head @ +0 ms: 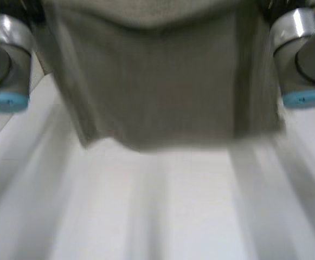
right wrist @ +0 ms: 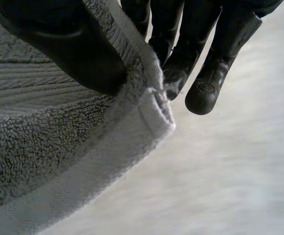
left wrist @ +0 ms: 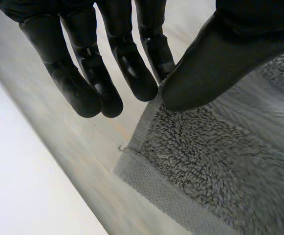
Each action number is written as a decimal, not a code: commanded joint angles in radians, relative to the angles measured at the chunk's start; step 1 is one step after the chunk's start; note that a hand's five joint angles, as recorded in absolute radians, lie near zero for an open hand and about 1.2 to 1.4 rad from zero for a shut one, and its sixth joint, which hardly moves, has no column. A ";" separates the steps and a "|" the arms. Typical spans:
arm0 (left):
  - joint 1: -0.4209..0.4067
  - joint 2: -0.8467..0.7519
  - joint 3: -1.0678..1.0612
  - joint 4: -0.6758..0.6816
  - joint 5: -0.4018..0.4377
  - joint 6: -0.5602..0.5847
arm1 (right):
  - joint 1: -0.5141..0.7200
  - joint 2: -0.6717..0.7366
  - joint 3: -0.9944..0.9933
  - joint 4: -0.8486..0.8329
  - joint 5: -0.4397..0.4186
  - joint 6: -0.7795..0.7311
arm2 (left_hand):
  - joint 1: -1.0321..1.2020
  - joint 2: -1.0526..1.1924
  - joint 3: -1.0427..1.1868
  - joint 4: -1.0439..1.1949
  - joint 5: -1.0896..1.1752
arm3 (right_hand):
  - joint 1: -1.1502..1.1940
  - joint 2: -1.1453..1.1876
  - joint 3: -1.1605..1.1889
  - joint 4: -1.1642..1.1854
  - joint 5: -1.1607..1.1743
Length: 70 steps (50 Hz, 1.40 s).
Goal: Fold the towel.
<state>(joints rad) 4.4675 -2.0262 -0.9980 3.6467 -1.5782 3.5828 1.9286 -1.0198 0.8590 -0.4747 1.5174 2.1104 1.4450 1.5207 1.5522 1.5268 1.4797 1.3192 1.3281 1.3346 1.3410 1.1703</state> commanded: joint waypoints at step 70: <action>0.090 -0.027 -0.670 -0.088 0.140 0.154 | -0.074 0.025 0.470 0.651 -0.027 0.019 | -0.049 -0.124 -0.156 -0.131 -0.258 | 0.077 0.068 0.062 0.055 0.051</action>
<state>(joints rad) 4.6129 -1.8334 -1.8551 3.5593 -1.3315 3.6847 1.8166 -1.1950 1.4804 0.1940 1.4206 2.1256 1.4451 1.5270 1.5537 1.5268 1.4891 1.3193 1.3328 1.3374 1.3411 1.1881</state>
